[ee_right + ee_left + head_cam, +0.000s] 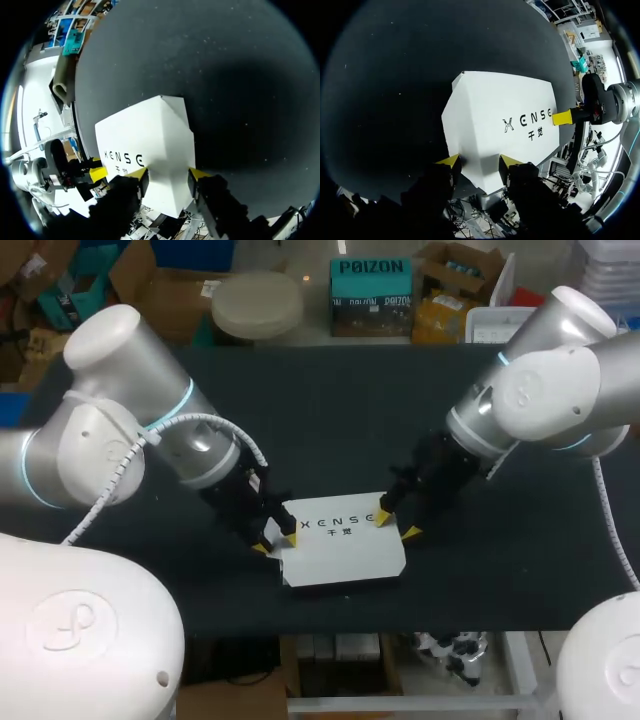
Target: Assemble the packaging by folding the flat box into shape, placing the metal phone stand inside, and closing the box properly
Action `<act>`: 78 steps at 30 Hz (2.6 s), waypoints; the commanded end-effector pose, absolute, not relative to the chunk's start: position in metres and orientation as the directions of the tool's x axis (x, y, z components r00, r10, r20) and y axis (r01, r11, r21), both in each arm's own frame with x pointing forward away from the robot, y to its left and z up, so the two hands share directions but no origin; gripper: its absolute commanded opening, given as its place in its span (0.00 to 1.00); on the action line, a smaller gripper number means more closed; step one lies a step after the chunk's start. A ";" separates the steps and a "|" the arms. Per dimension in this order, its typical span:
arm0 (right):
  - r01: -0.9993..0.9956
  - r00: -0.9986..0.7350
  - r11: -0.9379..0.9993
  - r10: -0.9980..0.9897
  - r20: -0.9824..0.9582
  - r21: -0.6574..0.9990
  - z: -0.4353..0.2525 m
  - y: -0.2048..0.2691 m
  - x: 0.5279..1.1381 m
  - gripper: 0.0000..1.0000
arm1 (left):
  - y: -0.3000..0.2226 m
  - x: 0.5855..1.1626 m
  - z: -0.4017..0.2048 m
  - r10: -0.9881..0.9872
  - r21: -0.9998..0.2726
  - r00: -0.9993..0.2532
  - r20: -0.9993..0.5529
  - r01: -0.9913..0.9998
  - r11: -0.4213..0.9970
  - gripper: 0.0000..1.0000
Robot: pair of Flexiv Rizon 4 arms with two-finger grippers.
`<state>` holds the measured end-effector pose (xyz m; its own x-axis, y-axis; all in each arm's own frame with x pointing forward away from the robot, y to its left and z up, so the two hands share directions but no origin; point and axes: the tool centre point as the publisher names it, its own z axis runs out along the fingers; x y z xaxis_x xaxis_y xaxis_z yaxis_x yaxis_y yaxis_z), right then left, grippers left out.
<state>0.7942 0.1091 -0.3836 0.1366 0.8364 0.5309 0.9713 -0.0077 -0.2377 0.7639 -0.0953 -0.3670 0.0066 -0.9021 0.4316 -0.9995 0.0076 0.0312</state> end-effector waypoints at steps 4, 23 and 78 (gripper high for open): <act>0.972 0.137 -0.011 0.841 0.523 -0.236 -0.384 0.112 0.793 0.51 | -0.099 0.765 -0.361 -0.921 0.012 -0.006 0.389 -1.000 0.012 0.49; 0.976 0.118 -0.011 0.863 0.491 -0.216 -0.381 0.105 0.788 0.56 | -0.096 0.766 -0.369 -0.918 0.014 -0.014 0.397 -1.000 0.021 0.48; 0.963 0.148 0.006 0.824 0.546 -0.270 -0.384 0.114 0.784 0.54 | -0.113 0.773 -0.372 -0.846 0.143 0.036 0.532 -0.989 0.048 0.47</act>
